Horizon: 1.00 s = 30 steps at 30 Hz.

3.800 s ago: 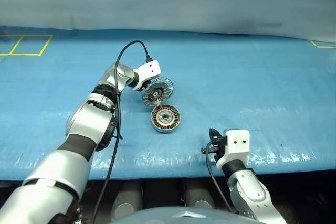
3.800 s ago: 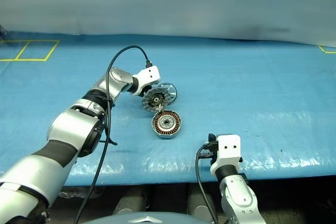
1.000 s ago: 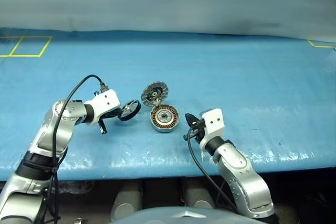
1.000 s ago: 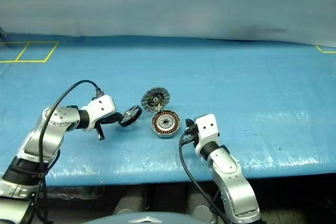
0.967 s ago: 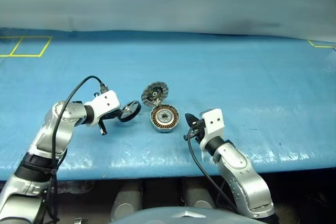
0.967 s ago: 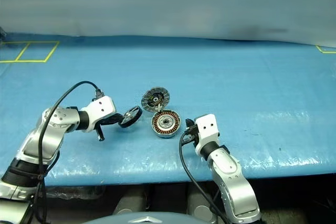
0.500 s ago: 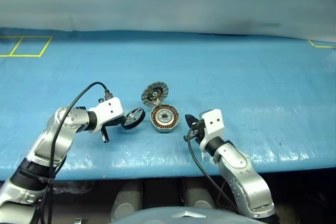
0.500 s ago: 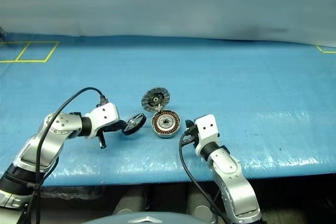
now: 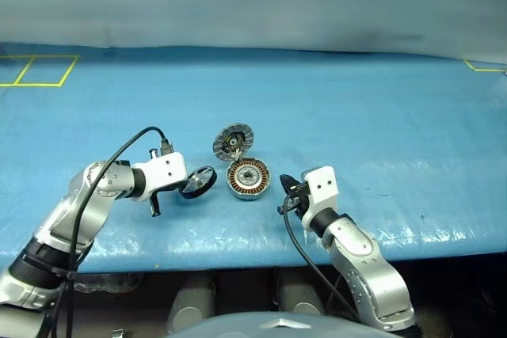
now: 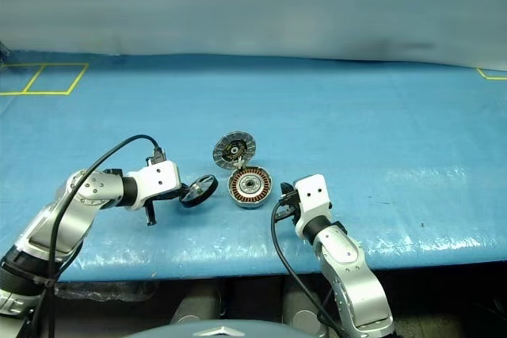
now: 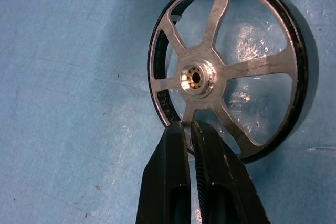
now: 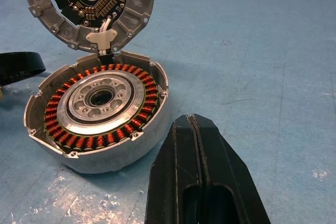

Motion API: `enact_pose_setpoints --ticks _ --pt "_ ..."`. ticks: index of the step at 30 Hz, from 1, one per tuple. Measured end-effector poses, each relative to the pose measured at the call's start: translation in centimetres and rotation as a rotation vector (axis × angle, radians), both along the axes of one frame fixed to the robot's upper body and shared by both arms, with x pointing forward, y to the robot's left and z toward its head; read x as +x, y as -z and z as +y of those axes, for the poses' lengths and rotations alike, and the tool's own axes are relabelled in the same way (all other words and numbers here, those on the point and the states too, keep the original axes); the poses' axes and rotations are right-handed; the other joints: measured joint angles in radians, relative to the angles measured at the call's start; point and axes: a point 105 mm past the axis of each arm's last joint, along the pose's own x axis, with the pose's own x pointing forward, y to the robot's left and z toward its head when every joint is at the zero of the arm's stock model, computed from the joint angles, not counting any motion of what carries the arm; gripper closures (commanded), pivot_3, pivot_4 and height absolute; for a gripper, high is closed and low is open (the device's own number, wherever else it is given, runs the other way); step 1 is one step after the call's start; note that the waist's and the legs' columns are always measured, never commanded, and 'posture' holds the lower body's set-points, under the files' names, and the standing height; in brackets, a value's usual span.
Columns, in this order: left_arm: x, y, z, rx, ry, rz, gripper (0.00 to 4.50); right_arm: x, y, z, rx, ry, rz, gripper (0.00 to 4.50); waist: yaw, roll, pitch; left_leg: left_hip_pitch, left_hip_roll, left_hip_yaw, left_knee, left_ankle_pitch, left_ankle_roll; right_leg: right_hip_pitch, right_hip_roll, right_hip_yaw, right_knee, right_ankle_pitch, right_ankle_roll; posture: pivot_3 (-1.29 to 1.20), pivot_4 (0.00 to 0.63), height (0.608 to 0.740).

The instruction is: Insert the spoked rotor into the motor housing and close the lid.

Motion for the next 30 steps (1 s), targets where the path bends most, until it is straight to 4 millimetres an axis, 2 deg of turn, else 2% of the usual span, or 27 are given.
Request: enact_pose_setpoints --ticks 5,8,15,18,25,30 --pt "-0.2 -0.1 0.0 -0.025 -0.004 0.009 4.48 0.1 -0.1 0.0 0.001 -0.001 -0.003 4.50 0.000 0.000 0.000 0.000 0.000 0.000 -0.001 0.000 0.000 0.000 0.000 0.000 -0.001 0.000 0.000 0.00 0.150 0.740" --pt "-0.5 0.0 -0.1 -0.044 0.003 0.034 3.70 0.1 -0.1 0.1 0.001 -0.003 -0.005 4.50 0.001 0.000 0.000 -0.001 0.000 0.000 -0.001 0.000 0.000 0.000 0.000 0.000 -0.001 0.000 0.000 0.00 0.150 0.740" --pt "-0.8 -0.1 -0.5 -0.063 0.023 0.046 1.42 0.2 -0.3 0.1 0.000 -0.011 -0.012 4.50 0.001 0.000 0.000 -0.001 0.000 0.000 -0.001 0.000 0.000 -0.001 0.000 0.000 -0.002 0.000 0.000 0.00 0.150 0.740" --pt "-1.0 -0.4 -0.9 -0.088 0.035 0.045 1.42 0.2 -0.3 0.1 0.000 -0.012 -0.012 4.50 0.001 0.000 0.000 -0.001 0.000 0.000 -0.002 0.000 0.000 -0.001 0.000 0.000 -0.002 0.000 0.000 0.00 0.150 0.740" --pt "-1.0 -3.0 -1.3 -0.158 0.061 0.008 1.42 0.2 -0.3 0.1 -0.001 -0.012 -0.012 4.50 0.000 0.000 0.000 -0.001 0.000 0.000 -0.003 0.000 0.000 -0.001 0.000 0.000 -0.003 0.000 0.000 0.00 0.150 0.740" --pt "-1.2 -4.2 -1.6 -0.172 0.097 0.009 1.42 0.2 -0.3 0.2 0.000 -0.011 -0.011 4.50 0.001 0.000 0.000 -0.001 0.000 0.000 -0.004 0.000 0.000 -0.001 0.000 0.000 -0.004 0.000 0.000 0.00 0.150 0.740"
